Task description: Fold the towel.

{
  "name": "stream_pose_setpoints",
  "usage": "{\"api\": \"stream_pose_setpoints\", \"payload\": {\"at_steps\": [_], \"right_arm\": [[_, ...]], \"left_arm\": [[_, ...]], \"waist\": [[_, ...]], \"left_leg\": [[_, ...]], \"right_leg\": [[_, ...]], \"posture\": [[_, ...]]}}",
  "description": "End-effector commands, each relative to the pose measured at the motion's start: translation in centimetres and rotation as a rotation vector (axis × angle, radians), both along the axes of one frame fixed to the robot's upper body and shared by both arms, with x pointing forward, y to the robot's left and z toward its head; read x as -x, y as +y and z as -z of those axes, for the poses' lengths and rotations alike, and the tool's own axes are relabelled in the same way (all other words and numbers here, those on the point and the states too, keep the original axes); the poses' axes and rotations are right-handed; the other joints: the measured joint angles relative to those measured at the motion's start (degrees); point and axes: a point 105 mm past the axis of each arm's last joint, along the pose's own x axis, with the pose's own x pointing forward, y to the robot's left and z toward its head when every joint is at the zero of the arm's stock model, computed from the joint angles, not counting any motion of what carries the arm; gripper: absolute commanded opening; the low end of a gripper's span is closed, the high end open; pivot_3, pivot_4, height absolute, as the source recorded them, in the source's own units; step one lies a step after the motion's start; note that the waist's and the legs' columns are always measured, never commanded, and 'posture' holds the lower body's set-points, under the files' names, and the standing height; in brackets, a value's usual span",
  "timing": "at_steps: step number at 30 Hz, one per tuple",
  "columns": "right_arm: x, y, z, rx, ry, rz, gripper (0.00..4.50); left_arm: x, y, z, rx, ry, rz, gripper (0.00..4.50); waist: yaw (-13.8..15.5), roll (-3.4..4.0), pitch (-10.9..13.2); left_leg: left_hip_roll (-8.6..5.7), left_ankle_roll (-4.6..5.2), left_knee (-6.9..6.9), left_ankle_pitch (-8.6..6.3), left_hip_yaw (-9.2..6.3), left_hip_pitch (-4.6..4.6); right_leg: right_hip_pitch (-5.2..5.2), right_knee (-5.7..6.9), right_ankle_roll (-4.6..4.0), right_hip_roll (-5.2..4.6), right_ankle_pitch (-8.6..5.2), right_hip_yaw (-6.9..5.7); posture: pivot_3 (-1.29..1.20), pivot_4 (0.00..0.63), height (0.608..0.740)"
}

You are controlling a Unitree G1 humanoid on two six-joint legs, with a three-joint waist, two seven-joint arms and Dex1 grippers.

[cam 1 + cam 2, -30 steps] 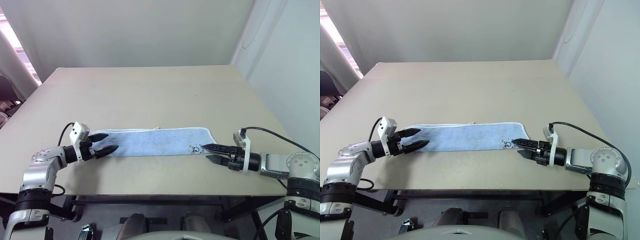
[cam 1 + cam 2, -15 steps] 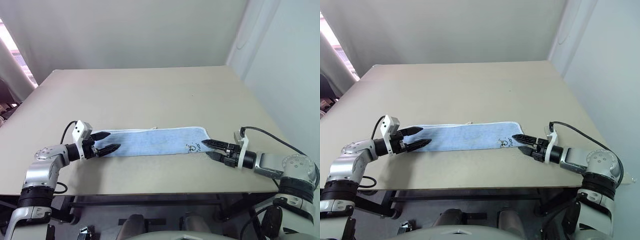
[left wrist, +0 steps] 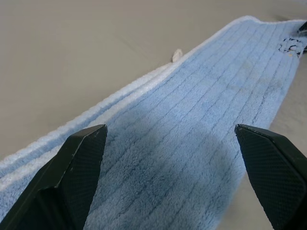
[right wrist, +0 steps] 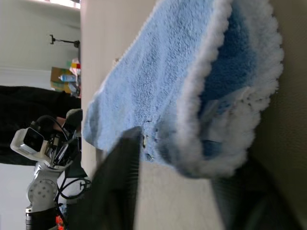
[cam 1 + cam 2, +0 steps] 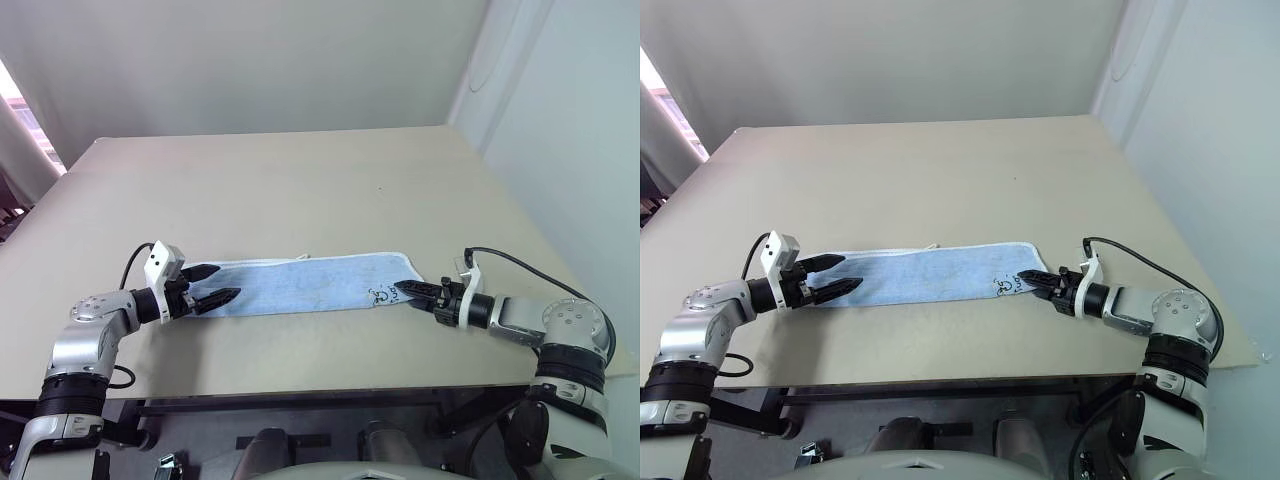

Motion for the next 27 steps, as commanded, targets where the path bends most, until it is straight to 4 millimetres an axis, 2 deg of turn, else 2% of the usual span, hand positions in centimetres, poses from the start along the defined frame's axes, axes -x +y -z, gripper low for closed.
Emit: {"api": "stream_pose_setpoints", "payload": {"at_steps": [1,3,7,12,17,22,25,27], "right_arm": [[-0.9,-0.7,-1.2,-0.025,-0.043,0.044,0.67],[-0.8,-1.1,-1.2,-0.031,-0.04,0.051,0.05],[-0.5,-2.0,-0.9,-0.029,-0.026,0.069,0.05],[0.2,-4.5,-1.8,-0.014,-0.044,0.085,0.05],[-0.2,-6.1,-4.9,0.035,-0.156,0.066,0.05],[-0.2,-3.5,-8.9,0.083,-0.34,-0.102,0.05],[0.0,-1.3,-10.5,0.116,-0.441,-0.216,0.05],[-0.1,0.0,-10.9,0.126,-0.469,-0.272,0.05]], "left_arm": [[-0.2,0.9,-1.0,-0.023,-0.031,-0.022,4.5],[-0.2,1.0,-0.9,-0.027,-0.03,-0.028,4.5],[-0.4,1.2,-0.9,-0.028,-0.031,-0.037,4.5],[-0.6,1.4,-0.8,-0.033,-0.027,-0.049,4.5],[-0.7,1.7,-0.7,-0.036,-0.022,-0.061,4.5],[-0.7,1.9,-0.5,-0.043,-0.013,-0.074,4.5],[-0.8,1.9,-0.5,-0.044,-0.009,-0.076,4.5],[-0.8,1.9,-0.4,-0.049,-0.006,-0.077,4.5]], "waist": [[0.0,0.0,0.0],[0.0,-0.02,0.0],[0.1,0.02,0.0],[0.5,0.06,0.0],[0.3,0.12,0.1],[-0.1,0.21,0.1],[0.0,0.22,0.1],[0.0,0.21,0.1]], "left_leg": [[0.0,0.0,0.03,0.0,0.0,0.0],[0.0,0.0,0.16,0.0,0.0,0.05],[0.0,-0.02,0.21,-0.01,0.0,0.13],[-0.04,-0.02,0.16,-0.01,0.0,-0.06],[-0.04,-0.01,0.02,-0.01,0.04,-0.12],[0.01,-0.01,0.12,-0.01,0.05,-0.04],[0.03,-0.02,0.12,-0.01,0.04,-0.04],[0.03,-0.02,0.11,-0.02,0.04,-0.09]], "right_leg": [[0.02,-0.01,0.04,0.0,-0.03,0.0],[0.12,-0.01,0.19,0.01,-0.11,0.0],[0.24,-0.05,0.19,-0.01,-0.12,-0.01],[0.14,-0.15,0.19,-0.06,-0.14,-0.01],[0.05,-0.19,0.24,-0.05,-0.16,0.0],[0.05,-0.07,0.24,-0.01,-0.16,0.0],[0.03,-0.07,0.23,-0.01,-0.17,-0.01],[0.01,-0.11,0.23,-0.02,-0.17,-0.01]], "posture": [[0.0,0.0,0.731],[0.0,0.0,0.731],[0.0,0.0,0.731],[0.0,0.0,0.731],[0.0,0.0,0.731],[0.0,0.0,0.731],[0.0,0.0,0.731],[0.0,0.0,0.731]]}}
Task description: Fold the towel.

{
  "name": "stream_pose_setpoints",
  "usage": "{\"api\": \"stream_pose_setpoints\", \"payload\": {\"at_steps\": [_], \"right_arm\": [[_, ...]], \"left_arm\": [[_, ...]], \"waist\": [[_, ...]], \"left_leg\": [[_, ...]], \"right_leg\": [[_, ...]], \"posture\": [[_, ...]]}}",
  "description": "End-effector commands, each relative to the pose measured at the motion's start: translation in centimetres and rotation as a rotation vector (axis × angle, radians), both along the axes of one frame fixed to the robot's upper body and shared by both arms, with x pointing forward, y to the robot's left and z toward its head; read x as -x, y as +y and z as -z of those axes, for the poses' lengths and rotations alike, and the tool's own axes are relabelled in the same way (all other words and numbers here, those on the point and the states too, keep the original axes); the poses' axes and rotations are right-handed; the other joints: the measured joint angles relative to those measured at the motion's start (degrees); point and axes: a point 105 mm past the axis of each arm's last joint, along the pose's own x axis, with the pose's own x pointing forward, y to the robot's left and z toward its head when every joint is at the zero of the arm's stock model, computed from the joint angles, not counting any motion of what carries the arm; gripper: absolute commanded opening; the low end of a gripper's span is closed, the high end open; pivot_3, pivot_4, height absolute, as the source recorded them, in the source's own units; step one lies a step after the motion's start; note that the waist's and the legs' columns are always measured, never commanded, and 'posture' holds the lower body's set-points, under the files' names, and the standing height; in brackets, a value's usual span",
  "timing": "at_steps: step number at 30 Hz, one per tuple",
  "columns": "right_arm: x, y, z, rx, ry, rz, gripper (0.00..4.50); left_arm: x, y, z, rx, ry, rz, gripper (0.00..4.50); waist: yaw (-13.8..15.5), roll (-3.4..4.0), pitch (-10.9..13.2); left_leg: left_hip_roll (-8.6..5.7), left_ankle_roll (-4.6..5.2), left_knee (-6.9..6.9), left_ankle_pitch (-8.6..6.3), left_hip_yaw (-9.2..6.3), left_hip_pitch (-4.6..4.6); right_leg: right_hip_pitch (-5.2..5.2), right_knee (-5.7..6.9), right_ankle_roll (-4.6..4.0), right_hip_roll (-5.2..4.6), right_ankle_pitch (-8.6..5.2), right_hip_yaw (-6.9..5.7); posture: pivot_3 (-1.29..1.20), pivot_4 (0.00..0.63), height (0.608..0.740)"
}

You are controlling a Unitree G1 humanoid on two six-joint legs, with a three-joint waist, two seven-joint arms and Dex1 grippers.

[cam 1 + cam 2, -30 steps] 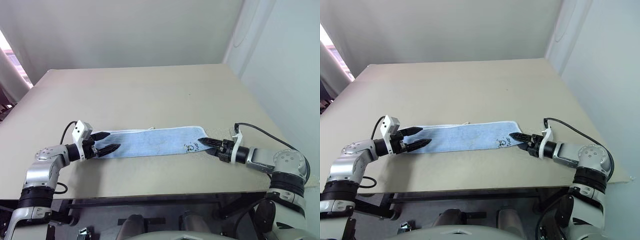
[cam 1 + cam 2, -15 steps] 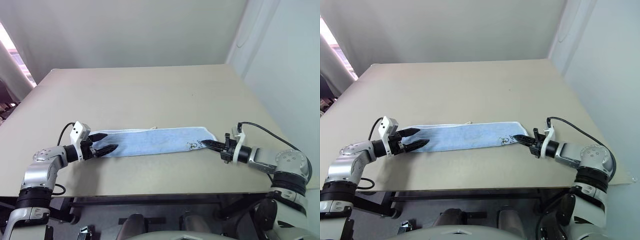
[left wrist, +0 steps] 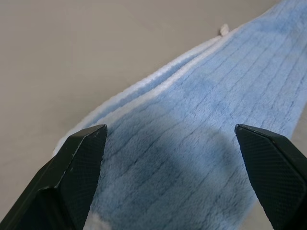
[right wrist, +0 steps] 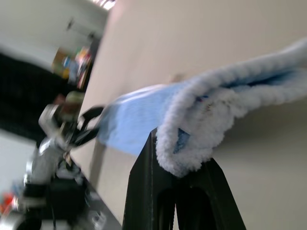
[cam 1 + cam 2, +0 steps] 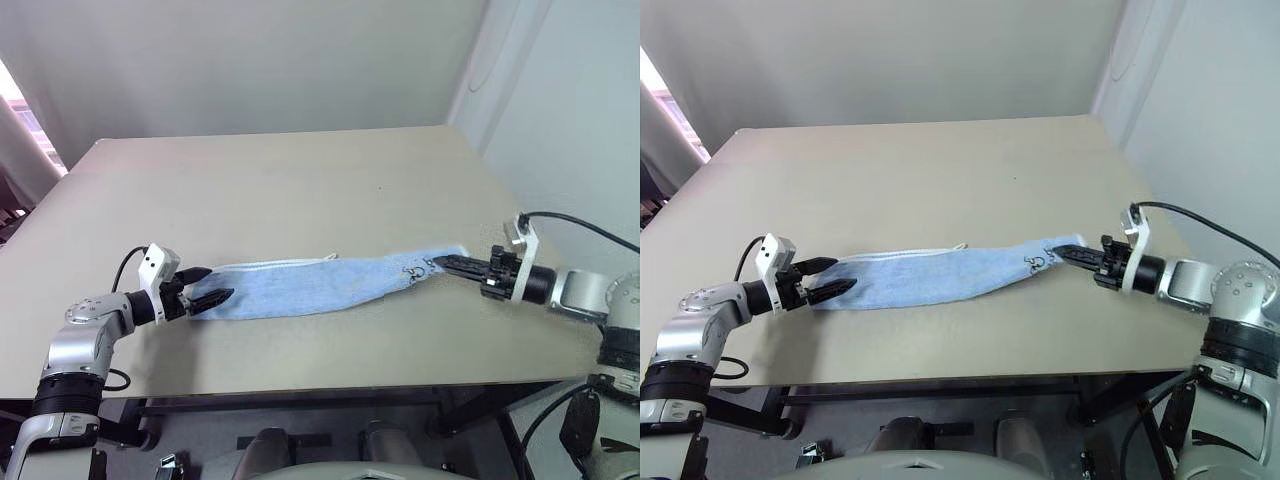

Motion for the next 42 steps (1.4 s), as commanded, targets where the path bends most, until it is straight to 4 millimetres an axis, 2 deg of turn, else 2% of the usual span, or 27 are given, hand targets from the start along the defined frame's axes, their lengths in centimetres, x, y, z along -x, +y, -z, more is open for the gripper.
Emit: {"api": "stream_pose_setpoints", "payload": {"at_steps": [1,11,20,25,30,36,42], "right_arm": [[-0.2,2.5,-2.2,0.023,-0.115,-0.123,0.05],[-0.7,9.3,-2.1,0.152,-0.26,-0.422,0.05],[-1.1,14.6,1.0,0.262,-0.263,-0.597,0.05],[-0.5,17.4,1.0,0.253,-0.308,-0.679,0.05],[-0.6,18.8,2.3,0.38,-0.394,-0.736,0.05],[-2.0,18.5,3.9,0.635,-0.604,-0.78,0.05],[-2.2,19.4,2.6,0.617,-0.859,-0.795,0.05]], "left_arm": [[-0.6,0.5,-1.3,-0.027,-0.043,-0.008,4.5],[-0.5,0.5,-1.1,-0.041,-0.039,-0.008,4.5],[-0.3,0.8,-1.1,-0.053,-0.039,-0.016,4.5],[-0.1,0.8,-1.0,-0.054,-0.041,-0.02,4.5],[0.1,0.8,-0.8,-0.058,-0.038,-0.022,4.5],[0.1,0.7,-0.6,-0.066,-0.035,-0.023,4.5],[0.2,0.6,-0.4,-0.065,-0.031,-0.021,4.5]], "waist": [[0.0,-0.01,0.0],[0.0,0.0,0.0],[0.0,0.0,0.0],[0.0,0.0,0.0],[0.0,0.0,0.0],[0.0,0.0,0.0],[-0.1,0.0,0.0]], "left_leg": [[0.0,0.0,0.0,0.0,0.0,-0.03],[-0.02,0.0,-0.1,0.0,0.0,-0.1],[-0.02,0.0,-0.11,0.0,-0.01,-0.1],[-0.02,0.0,-0.11,0.0,-0.03,-0.09],[-0.03,0.0,-0.08,0.01,-0.04,-0.09],[-0.03,-0.01,-0.08,0.01,-0.03,-0.08],[-0.03,-0.01,-0.1,0.01,-0.04,-0.07]], "right_leg": [[-0.02,-0.02,0.0,-0.01,0.0,0.0],[-0.11,-0.07,0.0,-0.03,0.01,0.0],[-0.17,0.0,-0.02,-0.03,0.03,0.0],[-0.23,0.11,-0.01,0.0,0.03,0.0],[-0.22,0.13,0.0,0.0,0.04,0.0],[-0.23,0.14,0.0,0.01,0.04,0.0],[-0.23,0.16,0.02,0.03,0.05,0.0]], "posture": [[0.0,0.0,0.731],[0.0,0.0,0.731],[0.0,0.0,0.731],[0.0,0.0,0.731],[0.0,0.0,0.731],[0.0,0.0,0.731],[0.0,0.0,0.731]]}}
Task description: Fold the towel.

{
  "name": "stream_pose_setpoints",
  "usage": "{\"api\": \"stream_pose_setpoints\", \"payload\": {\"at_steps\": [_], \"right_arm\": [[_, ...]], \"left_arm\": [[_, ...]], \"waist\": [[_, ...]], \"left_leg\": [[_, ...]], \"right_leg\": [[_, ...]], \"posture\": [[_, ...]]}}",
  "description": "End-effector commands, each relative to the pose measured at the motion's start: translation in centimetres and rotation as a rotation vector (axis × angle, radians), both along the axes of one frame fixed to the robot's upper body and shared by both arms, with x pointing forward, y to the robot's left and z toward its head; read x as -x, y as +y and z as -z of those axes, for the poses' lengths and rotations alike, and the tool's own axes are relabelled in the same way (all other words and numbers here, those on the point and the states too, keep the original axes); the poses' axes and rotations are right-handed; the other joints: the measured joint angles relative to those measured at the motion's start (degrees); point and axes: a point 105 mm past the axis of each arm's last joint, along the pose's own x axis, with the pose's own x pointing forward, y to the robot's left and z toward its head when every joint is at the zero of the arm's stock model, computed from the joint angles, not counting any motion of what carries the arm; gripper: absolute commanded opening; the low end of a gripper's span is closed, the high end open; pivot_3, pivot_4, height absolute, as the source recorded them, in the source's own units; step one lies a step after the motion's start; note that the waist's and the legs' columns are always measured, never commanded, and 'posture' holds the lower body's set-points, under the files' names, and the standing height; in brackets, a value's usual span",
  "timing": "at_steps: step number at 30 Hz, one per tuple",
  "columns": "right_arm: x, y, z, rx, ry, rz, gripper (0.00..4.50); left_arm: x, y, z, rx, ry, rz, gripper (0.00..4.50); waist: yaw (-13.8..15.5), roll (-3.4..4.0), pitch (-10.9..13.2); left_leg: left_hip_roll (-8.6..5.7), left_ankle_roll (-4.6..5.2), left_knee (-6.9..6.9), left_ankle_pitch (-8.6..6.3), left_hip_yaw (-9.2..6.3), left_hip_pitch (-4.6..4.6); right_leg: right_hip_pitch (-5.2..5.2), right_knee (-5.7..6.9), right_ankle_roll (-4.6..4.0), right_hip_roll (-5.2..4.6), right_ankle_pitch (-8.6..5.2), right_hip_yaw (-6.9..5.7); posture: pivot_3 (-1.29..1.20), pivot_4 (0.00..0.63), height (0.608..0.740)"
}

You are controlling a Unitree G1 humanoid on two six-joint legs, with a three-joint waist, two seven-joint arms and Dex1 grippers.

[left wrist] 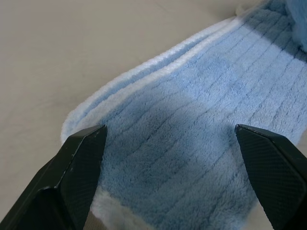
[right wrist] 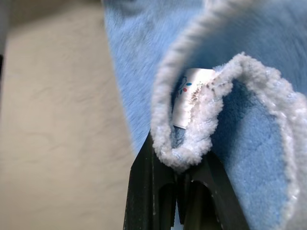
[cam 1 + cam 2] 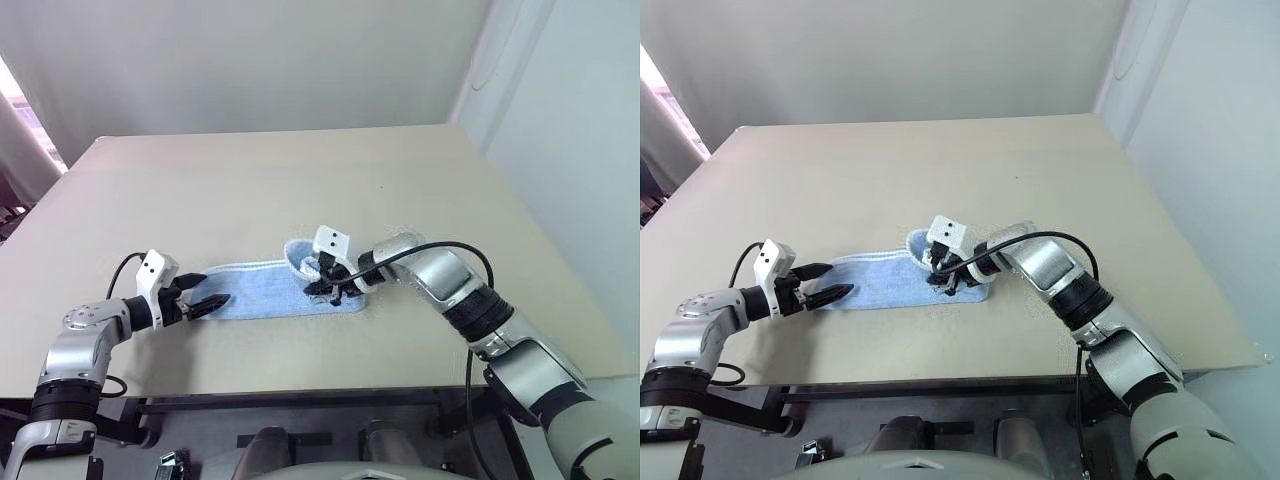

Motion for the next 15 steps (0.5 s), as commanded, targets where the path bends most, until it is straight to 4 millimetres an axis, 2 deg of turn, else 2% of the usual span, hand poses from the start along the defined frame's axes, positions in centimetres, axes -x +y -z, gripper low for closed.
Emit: {"api": "stream_pose_setpoints", "payload": {"at_steps": [1,7,12,15], "right_arm": [[0.0,0.6,-1.8,-0.057,-0.115,-0.068,0.05],[1.6,0.6,-1.7,-0.094,-0.074,-0.148,0.05],[1.8,0.8,-0.2,-0.058,-0.125,-0.187,0.05],[1.1,1.1,0.9,-0.03,-0.178,-0.168,0.05]], "left_arm": [[-0.3,0.1,-1.1,-0.022,-0.045,0.009,4.5],[-0.3,0.1,-1.1,-0.024,-0.041,0.012,4.5],[-0.6,-0.2,-1.1,-0.023,-0.04,0.019,4.5],[-0.8,-0.4,-0.9,-0.026,-0.038,0.025,4.5]], "waist": [[0.0,0.0,0.0],[0.1,0.0,0.0],[0.0,0.0,0.0],[0.0,0.0,0.0]], "left_leg": [[0.0,0.0,0.0,0.0,0.0,0.0],[0.0,0.0,0.03,0.0,-0.02,0.02],[0.0,0.0,0.04,0.0,-0.02,0.08],[0.0,0.0,0.03,0.0,-0.02,0.09]], "right_leg": [[0.0,0.0,0.01,0.0,0.0,0.0],[0.04,0.02,0.0,0.0,0.0,0.0],[0.1,0.03,-0.02,0.01,-0.01,0.0],[0.1,0.03,-0.02,0.02,0.0,0.0]], "posture": [[0.0,0.0,0.731],[0.0,0.0,0.731],[0.0,0.0,0.731],[0.0,0.0,0.731]]}}
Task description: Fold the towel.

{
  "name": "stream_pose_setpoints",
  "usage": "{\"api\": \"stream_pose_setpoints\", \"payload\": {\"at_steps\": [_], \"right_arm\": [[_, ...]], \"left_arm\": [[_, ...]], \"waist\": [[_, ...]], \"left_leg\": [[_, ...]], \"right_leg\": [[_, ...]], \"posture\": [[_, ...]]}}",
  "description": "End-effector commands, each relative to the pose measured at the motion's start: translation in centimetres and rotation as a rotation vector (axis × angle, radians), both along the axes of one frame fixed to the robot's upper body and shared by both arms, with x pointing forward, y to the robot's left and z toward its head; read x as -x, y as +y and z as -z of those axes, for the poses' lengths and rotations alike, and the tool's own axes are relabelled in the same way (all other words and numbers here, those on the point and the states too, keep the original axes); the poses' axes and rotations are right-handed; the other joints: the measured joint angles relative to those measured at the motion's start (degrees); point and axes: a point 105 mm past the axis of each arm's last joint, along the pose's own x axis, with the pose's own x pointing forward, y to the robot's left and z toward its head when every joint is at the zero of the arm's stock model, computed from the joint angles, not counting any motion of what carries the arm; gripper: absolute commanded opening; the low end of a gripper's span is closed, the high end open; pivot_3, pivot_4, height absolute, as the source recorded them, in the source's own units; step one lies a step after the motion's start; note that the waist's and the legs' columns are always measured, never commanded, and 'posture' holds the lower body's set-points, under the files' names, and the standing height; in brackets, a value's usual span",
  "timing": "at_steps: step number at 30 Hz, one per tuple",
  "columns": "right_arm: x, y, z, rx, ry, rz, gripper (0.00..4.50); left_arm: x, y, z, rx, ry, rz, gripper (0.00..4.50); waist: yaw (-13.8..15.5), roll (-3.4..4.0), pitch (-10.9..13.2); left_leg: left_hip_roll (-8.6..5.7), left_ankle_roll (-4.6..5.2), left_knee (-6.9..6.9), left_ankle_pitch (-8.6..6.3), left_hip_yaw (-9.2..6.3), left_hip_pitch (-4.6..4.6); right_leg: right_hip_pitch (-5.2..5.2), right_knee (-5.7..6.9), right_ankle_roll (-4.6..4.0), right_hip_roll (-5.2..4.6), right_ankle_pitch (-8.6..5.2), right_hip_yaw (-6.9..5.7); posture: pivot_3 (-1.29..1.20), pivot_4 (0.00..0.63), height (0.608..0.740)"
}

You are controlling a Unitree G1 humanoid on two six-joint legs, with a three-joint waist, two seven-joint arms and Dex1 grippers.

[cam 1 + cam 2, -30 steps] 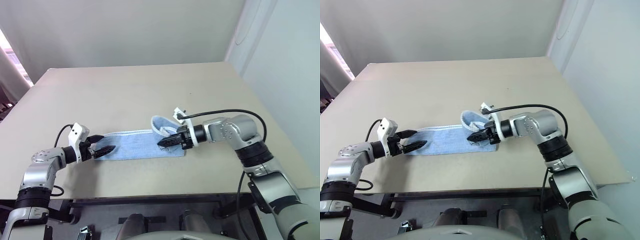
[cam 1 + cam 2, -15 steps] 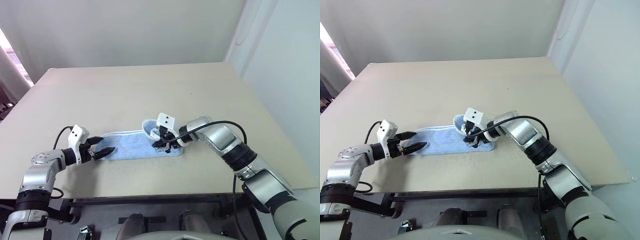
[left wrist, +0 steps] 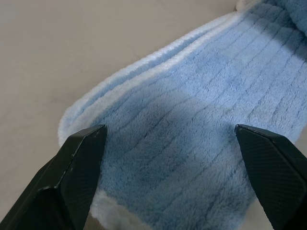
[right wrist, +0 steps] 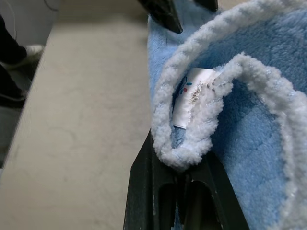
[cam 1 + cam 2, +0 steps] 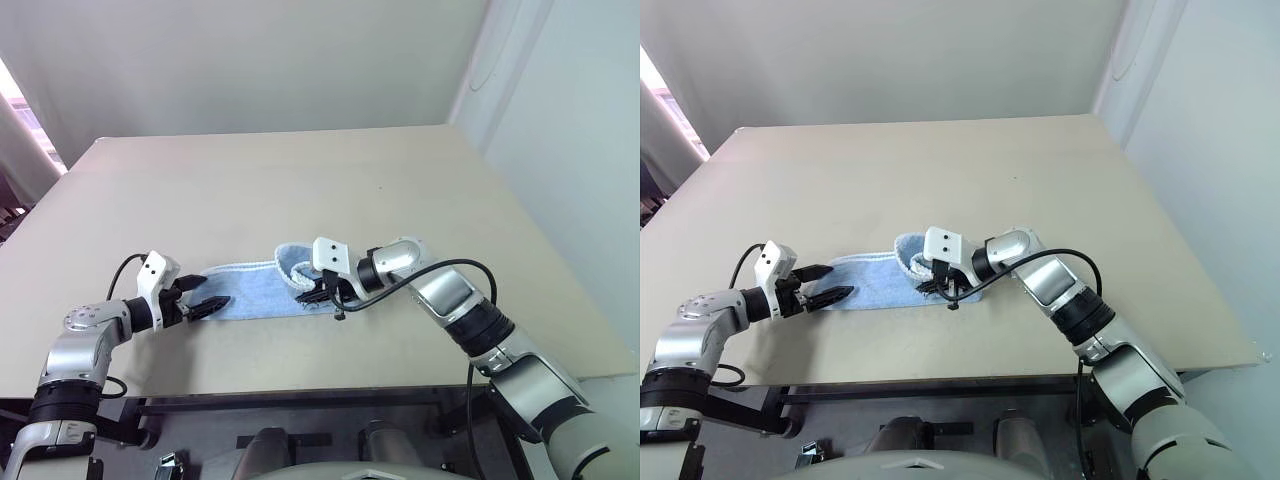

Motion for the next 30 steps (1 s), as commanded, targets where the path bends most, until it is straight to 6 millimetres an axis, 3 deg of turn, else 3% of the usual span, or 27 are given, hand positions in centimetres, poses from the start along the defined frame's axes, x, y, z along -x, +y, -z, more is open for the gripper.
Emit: {"api": "stream_pose_setpoints", "payload": {"at_steps": [1,6,9,14,23,30], "right_arm": [[-0.7,0.8,0.2,-0.006,-0.076,0.001,0.05],[-0.5,1.6,0.3,-0.047,-0.023,-0.017,0.05],[-0.1,1.8,0.0,-0.061,-0.018,-0.053,0.65],[0.8,1.9,-1.5,-0.123,-0.063,-0.119,2.39],[0.9,1.4,-6.4,-0.365,-0.058,-0.096,2.39],[-2.3,-1.7,-4.0,-0.306,0.014,0.096,2.39]], "left_arm": [[-0.7,-0.3,-1.0,-0.011,-0.039,0.021,4.5],[-0.7,-0.3,-0.8,-0.012,-0.037,0.026,4.5],[-0.7,-0.3,-0.8,-0.011,-0.036,0.027,4.5],[-0.4,-0.3,-0.7,-0.011,-0.031,0.025,4.5],[-0.3,-0.2,-0.6,-0.01,-0.027,0.02,4.5],[-0.6,-0.5,-1.4,0.032,-0.03,0.03,4.5]], "waist": [[0.0,0.0,0.0],[0.0,0.0,0.0],[0.0,0.0,0.0],[0.0,0.0,0.0],[0.0,0.0,0.0],[0.1,0.0,0.0]], "left_leg": [[0.0,0.0,0.0,0.0,0.0,0.0],[0.0,-0.01,-0.01,0.01,-0.01,0.01],[0.0,-0.01,-0.01,0.01,-0.04,0.01],[0.0,-0.02,0.02,0.01,-0.05,0.02],[0.0,-0.02,0.01,0.01,-0.07,0.05],[0.0,-0.02,0.06,0.02,-0.07,0.06]], "right_leg": [[0.0,0.01,0.0,0.01,0.0,0.0],[0.01,0.01,-0.04,0.01,0.05,0.0],[0.01,0.02,-0.19,0.02,0.14,0.0],[0.05,0.03,-0.02,0.02,0.03,0.0],[0.06,0.03,-0.01,0.03,0.03,0.0],[0.11,0.03,-0.05,0.03,0.03,-0.01]], "posture": [[0.0,0.0,0.731],[0.0,0.0,0.731],[0.0,0.0,0.731],[0.0,0.0,0.731],[0.0,0.0,0.731],[0.0,0.0,0.731]]}}
